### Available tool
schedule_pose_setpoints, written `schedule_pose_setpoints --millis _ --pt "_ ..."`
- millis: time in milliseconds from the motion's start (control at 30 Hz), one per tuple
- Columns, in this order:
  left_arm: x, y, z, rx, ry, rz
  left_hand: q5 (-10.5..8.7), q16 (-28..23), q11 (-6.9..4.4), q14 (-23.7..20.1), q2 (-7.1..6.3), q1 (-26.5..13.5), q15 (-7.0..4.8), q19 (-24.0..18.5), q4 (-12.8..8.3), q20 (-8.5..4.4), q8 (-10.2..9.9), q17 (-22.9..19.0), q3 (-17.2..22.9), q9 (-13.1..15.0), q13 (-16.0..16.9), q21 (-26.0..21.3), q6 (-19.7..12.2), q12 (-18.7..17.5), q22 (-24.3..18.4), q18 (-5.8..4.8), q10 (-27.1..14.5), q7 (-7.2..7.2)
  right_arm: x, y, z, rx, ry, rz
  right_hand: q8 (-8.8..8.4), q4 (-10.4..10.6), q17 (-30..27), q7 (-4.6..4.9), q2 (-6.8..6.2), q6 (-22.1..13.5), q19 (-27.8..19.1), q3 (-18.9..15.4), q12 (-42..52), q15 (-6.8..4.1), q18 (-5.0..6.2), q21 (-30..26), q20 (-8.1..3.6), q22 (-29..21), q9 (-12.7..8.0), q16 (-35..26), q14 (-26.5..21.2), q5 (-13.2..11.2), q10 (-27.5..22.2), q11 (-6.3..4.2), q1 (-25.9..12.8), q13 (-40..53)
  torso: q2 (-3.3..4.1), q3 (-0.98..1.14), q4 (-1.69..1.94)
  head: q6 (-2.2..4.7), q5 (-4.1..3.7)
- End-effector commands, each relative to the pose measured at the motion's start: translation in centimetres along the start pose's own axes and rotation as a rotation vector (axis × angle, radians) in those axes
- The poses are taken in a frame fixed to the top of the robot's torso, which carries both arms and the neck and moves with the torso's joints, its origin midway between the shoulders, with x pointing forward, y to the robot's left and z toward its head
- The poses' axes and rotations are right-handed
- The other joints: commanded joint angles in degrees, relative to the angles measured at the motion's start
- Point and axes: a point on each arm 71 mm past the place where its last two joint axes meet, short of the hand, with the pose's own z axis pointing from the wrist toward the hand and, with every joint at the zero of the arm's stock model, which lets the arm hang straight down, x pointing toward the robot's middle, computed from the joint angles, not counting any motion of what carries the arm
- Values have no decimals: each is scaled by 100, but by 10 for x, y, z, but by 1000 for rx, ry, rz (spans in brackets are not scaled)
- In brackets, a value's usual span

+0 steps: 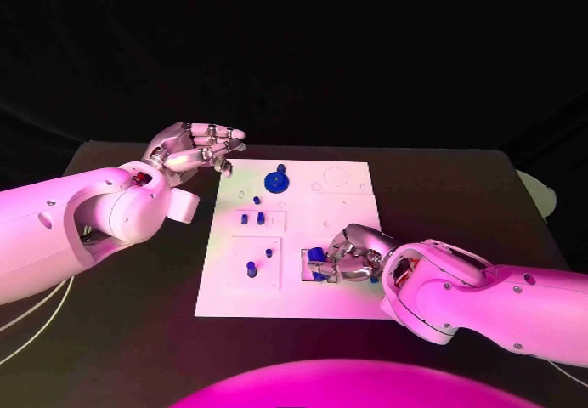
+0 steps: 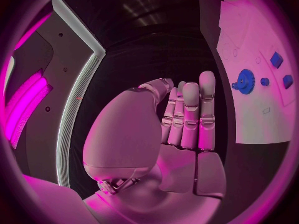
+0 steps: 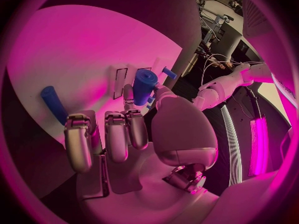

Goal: Assemble the parts on the task board

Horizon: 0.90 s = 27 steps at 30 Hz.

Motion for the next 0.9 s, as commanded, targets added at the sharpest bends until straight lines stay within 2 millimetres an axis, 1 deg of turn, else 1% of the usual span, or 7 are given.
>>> schedule_pose_setpoints --millis 33,167,233,300,400,800,900 --pt "2 -1 0 5 18 -11 17 -27 14 -48 33 -37 9 -6 25 -22 26 -9 13 -7 6 -23 -28 31 -8 38 -41 24 0 -1 1 5 1 -22 41 1 1187 -82 -11 90 610 -46 4 -50 -38 25 -41 1506 20 32 544 -63 175 -37 -102 879 1 2 -3 -1 5" --pt "2 -1 0 4 17 -11 17 -27 14 -48 33 -37 9 -6 25 -22 26 -9 13 -7 6 -23 -28 31 -8 38 -41 24 0 0 3 1 -1 -32 81 -1 1187 -92 3 88 610 -188 -9 -59 -38 25 -52 1506 46 32 544 -452 174 -46 -308 877 -1 4 -7 -16 3" --pt "2 -1 0 4 17 -11 17 -27 14 -48 33 -37 9 -6 25 -22 26 -9 13 -7 6 -23 -28 31 -8 38 -41 24 1 1 4 -1 2 -36 122 4 1183 -92 5 66 610 -403 -28 -62 -38 25 -56 1506 77 29 543 -1000 169 -43 -487 872 -5 4 -7 -15 6" --pt "2 -1 0 4 17 -10 17 -27 14 -48 33 -37 9 -6 25 -22 26 -9 13 -7 6 -23 -28 31 -8 38 -41 24 1 2 5 -2 3 -39 152 4 1180 -85 0 39 610 -630 -52 -57 -38 25 -54 1506 101 27 542 -1363 158 -40 -605 862 -6 4 -6 -18 7" --pt "2 -1 0 4 16 -10 17 -27 14 -48 33 -37 9 -6 25 -22 26 -9 13 -7 6 -23 -28 31 -8 38 -41 24 1 2 5 -5 2 -42 176 7 1182 -76 -18 2 610 -869 -74 -50 -38 25 -48 1506 119 27 543 -1578 147 -32 -665 854 -4 6 -8 -22 16" --pt "1 -1 0 3 15 -10 21 -25 11 -49 40 -28 6 -6 14 -23 31 -15 24 -8 13 -27 -31 54 -9 40 -56 22 -3 1 5 -16 -44 -48 202 13 1201 -70 -70 -34 610 -1114 -116 -45 -38 25 -43 1506 138 32 546 -1620 122 -26 -733 828 -7 9 -9 -39 16" --pt "1 -1 0 3 14 -10 21 -25 11 -49 40 -28 6 -6 14 -23 31 -15 24 -8 13 -27 -31 54 -9 40 -56 22 -4 1 3 -32 -55 -46 225 3 1209 -71 80 -37 610 -1129 -101 -44 -38 25 -41 1506 150 34 548 -1597 134 -28 -651 847 -8 12 -7 -35 6"
